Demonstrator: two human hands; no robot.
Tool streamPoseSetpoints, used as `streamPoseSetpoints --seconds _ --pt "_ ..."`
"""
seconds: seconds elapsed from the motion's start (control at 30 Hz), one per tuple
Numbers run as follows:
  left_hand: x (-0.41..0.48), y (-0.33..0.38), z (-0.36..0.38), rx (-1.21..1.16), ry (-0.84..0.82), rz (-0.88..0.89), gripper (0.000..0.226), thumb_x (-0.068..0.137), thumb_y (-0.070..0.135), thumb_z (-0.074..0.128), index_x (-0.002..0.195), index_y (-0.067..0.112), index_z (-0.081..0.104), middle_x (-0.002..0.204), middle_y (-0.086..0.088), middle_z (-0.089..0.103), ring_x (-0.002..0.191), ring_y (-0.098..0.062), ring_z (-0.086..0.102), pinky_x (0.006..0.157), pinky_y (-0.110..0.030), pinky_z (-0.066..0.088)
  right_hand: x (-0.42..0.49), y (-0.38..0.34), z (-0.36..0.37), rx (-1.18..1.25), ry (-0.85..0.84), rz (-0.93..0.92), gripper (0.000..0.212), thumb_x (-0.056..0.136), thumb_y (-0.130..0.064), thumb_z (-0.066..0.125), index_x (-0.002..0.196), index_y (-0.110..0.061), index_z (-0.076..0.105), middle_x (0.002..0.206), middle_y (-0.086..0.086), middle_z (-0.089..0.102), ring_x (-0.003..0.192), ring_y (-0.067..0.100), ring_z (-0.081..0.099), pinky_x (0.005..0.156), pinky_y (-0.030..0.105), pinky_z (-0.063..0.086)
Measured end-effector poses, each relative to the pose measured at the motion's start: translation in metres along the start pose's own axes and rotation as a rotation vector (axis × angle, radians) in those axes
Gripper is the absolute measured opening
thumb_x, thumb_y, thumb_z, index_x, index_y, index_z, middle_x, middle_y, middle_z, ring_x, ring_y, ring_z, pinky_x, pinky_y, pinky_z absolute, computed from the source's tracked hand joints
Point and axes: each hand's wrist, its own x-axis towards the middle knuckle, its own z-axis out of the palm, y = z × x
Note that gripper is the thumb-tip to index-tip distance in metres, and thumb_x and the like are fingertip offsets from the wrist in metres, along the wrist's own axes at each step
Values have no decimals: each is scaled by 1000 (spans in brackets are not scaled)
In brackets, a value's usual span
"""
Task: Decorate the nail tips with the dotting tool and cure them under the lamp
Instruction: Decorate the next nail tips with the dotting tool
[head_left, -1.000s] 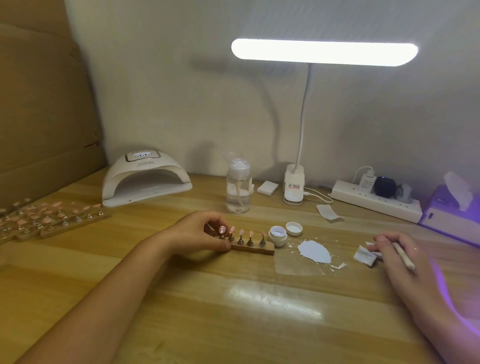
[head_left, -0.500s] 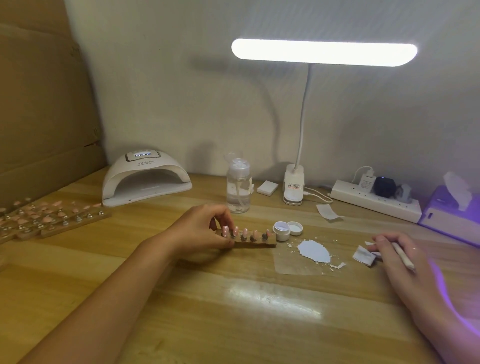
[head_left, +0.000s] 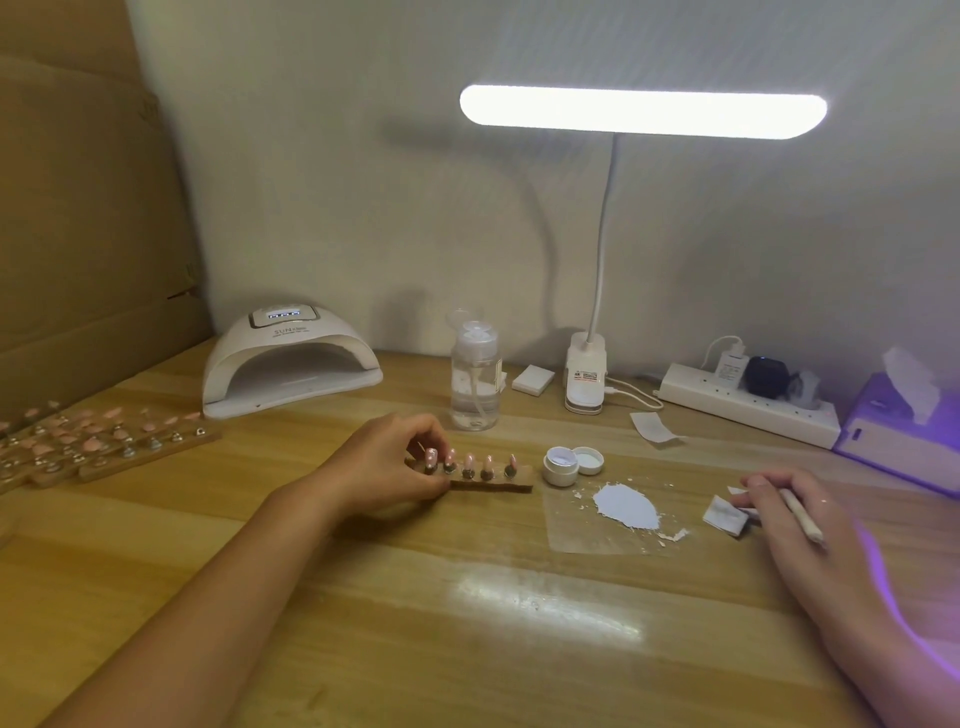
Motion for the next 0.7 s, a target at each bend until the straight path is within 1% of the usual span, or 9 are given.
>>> streamPoseSetpoints --seconds 0.1,0.2,0.27,0.33,0.47,0.53,0.6,0.7 --pt "-1 2 -1 125 47 48 24 73 24 78 81 38 60 92 19 60 86 4 56 72 -22 51 -1 -1 0 7 1 -3 13 99 -34 55 92 -28 64 90 -17 73 88 6 61 69 34 40" --pt "-1 3 -2 185 44 47 21 73 28 77 82 38 61 90 20 61 85 4 57 70 -20 49 -2 -3 0 7 -3 -5 13 99 -34 55 92 -29 64 90 -17 73 89 7 61 69 33 40" --pt "0 0 -4 157 17 13 20 72 29 79 83 38 64 87 17 65 84 0 60 73 -23 51 -2 -4 0 -2 -6 3 13 99 -34 54 93 -30 64 91 -18 72 90 11 61 69 34 39" --pt "1 -2 -5 71 -24 -44 21 72 27 81 85 36 67 86 14 68 83 -3 64 76 -25 53 -2 -5 0 -11 -7 13 13 99 -35 54 93 -30 64 91 -18 72 91 13 60 69 34 38" --pt "1 -5 -3 -29 -41 -86 24 72 23 82 86 36 68 83 14 67 78 -3 63 70 -20 46 -2 -6 -1 -6 -12 9 13 99 -33 54 93 -28 65 92 -16 73 92 16 61 72 36 39" --pt "1 -4 -2 -37 -36 -81 29 73 21 82 92 37 66 90 12 67 84 -7 64 75 -24 50 -3 -7 -1 -9 -11 15 13 99 -33 54 93 -27 65 90 -16 73 93 18 61 71 36 39" --pt "1 -2 -1 -60 -41 -69 35 73 22 82 97 38 64 98 12 66 91 -7 63 82 -26 52 -3 -8 -1 -12 -10 18 14 100 -32 54 93 -27 65 89 -16 73 93 18 61 70 35 38" --pt "1 2 1 -35 -32 -13 33 75 33 82 97 44 61 108 19 59 104 -2 57 88 -27 48 -3 -10 -1 -10 -14 17 14 100 -32 54 94 -26 64 89 -15 73 94 18 62 71 35 39"
